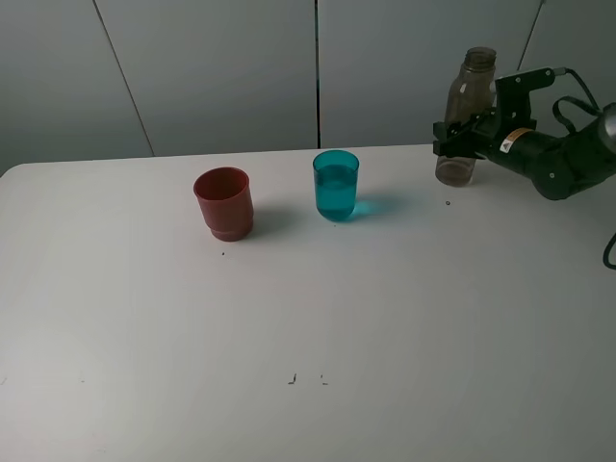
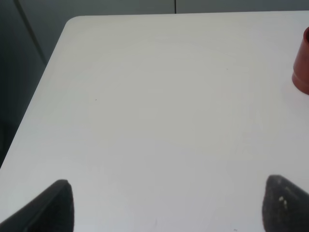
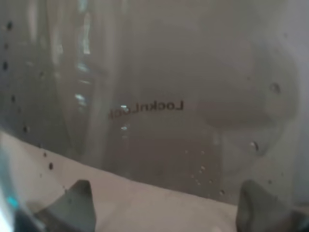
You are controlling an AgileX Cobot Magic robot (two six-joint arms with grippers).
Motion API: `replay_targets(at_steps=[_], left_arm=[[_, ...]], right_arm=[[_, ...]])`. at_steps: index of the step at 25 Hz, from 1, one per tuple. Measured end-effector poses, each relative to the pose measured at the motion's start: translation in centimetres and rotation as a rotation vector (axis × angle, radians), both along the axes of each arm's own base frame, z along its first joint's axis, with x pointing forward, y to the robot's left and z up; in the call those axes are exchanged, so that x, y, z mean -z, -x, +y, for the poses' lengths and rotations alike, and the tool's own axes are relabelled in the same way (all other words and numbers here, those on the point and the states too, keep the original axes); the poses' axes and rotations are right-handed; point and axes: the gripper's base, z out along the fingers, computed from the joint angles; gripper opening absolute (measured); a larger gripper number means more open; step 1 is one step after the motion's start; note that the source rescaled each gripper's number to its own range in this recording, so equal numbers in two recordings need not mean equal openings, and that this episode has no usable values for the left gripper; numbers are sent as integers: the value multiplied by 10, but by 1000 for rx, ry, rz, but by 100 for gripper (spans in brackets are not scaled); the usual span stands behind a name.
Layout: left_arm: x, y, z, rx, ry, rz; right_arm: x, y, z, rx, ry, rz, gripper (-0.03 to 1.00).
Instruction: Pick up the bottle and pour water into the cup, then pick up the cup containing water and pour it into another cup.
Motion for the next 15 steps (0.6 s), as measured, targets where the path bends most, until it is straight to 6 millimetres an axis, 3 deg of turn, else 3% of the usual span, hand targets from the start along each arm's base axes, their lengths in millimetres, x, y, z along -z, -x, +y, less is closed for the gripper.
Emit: replay_targets(at_steps=[9, 11, 13, 15], left_arm=[[0, 0, 0, 0, 0, 0], [0, 0, 0, 0, 0, 0], [0, 0, 0, 0, 0, 0], [0, 0, 0, 0, 0, 0]], right_arm=[[2, 0, 0, 14, -28, 30, 0], [2, 1, 0, 17, -40, 34, 18], [2, 1, 0, 17, -50, 40, 57], [3, 1, 0, 19, -58, 53, 89]])
